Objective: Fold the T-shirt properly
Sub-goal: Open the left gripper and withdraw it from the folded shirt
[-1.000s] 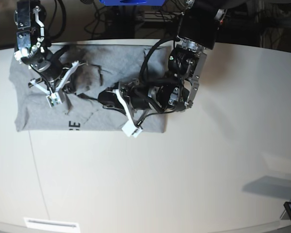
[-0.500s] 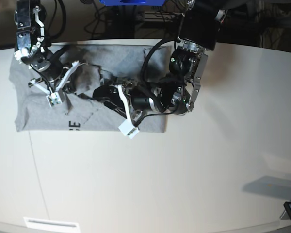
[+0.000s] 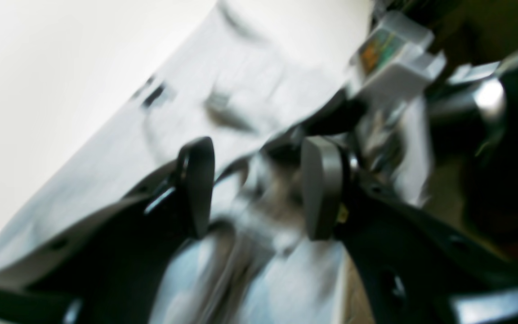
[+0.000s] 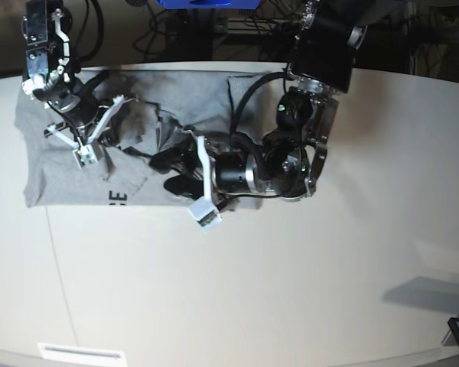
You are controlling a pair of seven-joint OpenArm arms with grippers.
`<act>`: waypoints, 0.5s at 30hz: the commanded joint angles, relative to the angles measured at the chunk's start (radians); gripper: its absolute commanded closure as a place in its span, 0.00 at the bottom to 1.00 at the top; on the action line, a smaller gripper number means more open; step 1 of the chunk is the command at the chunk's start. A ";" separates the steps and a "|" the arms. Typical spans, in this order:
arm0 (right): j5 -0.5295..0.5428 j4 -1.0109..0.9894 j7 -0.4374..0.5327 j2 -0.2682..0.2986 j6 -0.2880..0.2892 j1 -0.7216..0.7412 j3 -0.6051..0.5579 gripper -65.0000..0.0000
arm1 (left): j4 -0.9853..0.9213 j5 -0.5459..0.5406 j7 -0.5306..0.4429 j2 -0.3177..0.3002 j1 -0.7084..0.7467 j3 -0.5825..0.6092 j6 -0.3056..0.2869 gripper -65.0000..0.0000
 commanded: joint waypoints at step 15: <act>0.006 0.112 0.065 0.063 0.006 0.053 -0.193 1.00 | 0.181 0.386 -0.019 -0.205 0.154 -0.293 0.198 0.99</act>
